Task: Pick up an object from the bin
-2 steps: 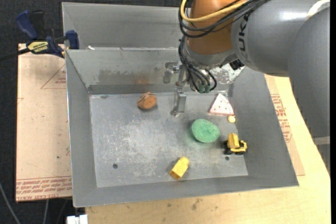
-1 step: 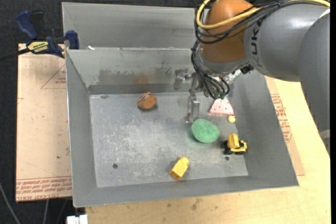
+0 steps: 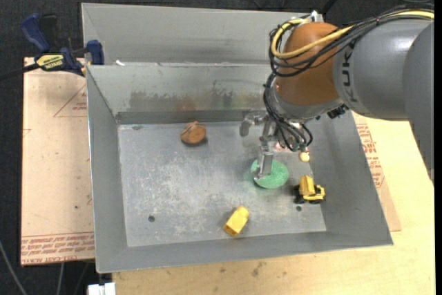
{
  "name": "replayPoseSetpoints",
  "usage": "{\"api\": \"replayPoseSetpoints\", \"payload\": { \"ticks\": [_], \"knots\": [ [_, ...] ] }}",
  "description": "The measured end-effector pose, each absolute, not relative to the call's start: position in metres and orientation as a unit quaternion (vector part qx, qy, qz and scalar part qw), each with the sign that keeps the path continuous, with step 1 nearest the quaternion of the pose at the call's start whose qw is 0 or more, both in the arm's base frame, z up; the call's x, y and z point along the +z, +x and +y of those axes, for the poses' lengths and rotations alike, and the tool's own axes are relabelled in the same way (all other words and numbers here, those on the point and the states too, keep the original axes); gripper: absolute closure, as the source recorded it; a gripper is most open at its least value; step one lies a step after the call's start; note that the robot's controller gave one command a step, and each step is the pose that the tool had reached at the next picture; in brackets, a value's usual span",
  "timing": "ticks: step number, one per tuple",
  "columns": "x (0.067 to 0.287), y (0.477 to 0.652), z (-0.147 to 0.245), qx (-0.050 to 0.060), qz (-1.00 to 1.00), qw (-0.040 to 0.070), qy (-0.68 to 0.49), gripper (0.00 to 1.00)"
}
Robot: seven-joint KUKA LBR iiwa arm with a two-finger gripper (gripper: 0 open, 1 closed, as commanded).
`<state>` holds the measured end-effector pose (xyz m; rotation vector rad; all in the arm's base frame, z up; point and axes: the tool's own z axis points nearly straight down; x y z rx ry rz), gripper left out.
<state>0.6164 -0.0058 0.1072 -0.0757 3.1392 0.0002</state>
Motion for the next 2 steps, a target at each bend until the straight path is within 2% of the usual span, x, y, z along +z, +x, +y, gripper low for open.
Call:
{"api": "replayPoseSetpoints", "payload": {
  "ticks": [1,2],
  "knots": [
    [0.097,0.616,-0.044,0.001,0.999,0.002,-0.047,0.00],
    [0.077,0.586,-0.064,0.000,0.999,0.001,-0.033,0.00]
  ]
}}
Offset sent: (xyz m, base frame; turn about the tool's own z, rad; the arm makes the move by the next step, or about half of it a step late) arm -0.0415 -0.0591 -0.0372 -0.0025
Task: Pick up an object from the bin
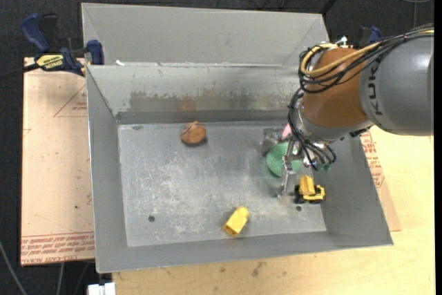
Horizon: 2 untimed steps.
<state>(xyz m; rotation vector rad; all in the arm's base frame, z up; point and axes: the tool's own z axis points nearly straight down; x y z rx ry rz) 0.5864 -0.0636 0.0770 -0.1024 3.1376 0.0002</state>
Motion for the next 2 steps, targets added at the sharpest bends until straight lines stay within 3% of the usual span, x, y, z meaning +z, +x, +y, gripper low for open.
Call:
{"api": "replayPoseSetpoints", "payload": {
  "ticks": [1,2],
  "knots": [
    [0.073,0.611,-0.076,0.001,1.000,0.001,-0.013,0.00],
    [0.089,0.613,-0.091,0.001,1.000,0.002,-0.005,0.00]
  ]
}}
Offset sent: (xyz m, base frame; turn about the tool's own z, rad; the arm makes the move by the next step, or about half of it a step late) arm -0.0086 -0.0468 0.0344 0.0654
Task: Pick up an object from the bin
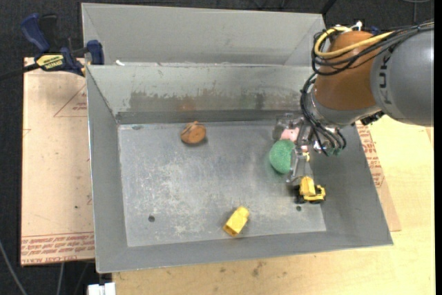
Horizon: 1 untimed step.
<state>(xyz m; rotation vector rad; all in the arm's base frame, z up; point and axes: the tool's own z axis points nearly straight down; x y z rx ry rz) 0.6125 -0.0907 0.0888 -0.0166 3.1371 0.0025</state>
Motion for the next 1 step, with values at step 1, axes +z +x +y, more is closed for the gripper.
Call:
{"api": "replayPoseSetpoints", "payload": {
  "ticks": [1],
  "knots": [
    [0.0981,0.6353,-0.1235,0.002,0.989,0.003,-0.150,1.00]
  ]
}}
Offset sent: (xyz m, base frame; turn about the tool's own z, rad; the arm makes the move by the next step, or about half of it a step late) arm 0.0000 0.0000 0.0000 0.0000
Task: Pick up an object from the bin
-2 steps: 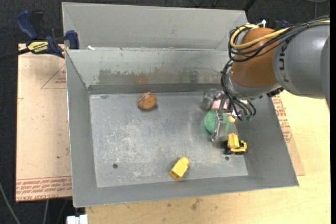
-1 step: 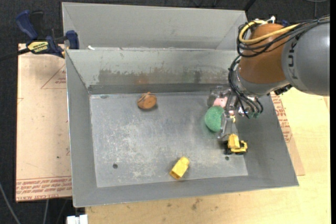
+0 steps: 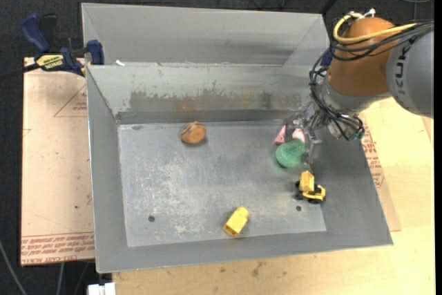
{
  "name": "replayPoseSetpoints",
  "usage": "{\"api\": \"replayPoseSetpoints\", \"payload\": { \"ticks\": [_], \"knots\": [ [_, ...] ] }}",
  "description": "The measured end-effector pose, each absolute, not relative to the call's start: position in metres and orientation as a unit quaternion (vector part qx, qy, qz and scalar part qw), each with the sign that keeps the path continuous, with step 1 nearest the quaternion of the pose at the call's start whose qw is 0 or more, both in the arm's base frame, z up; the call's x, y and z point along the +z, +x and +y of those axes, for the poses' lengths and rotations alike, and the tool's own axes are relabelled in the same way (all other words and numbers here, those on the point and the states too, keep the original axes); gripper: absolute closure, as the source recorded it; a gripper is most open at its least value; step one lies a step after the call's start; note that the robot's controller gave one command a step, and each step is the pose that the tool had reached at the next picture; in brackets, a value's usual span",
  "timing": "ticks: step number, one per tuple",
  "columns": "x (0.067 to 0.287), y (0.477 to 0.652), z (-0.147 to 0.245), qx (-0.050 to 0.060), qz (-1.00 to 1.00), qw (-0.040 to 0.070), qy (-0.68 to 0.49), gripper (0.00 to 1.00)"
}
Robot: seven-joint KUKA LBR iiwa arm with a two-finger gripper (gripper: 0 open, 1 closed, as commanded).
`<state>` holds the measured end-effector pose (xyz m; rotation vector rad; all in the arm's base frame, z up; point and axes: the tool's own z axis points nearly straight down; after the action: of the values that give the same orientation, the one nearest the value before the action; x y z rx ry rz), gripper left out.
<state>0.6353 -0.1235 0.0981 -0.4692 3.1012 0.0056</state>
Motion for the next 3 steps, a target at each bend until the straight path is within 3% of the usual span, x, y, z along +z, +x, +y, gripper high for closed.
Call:
{"api": "replayPoseSetpoints", "payload": {
  "ticks": [1,2,3],
  "knots": [
    [0.098,0.635,-0.124,0.002,0.989,0.003,-0.149,1.00],
    [0.136,0.620,-0.125,0.001,0.989,0.001,-0.148,1.00],
    [0.148,0.641,-0.121,-0.001,0.987,0.005,-0.160,1.00]
  ]
}}
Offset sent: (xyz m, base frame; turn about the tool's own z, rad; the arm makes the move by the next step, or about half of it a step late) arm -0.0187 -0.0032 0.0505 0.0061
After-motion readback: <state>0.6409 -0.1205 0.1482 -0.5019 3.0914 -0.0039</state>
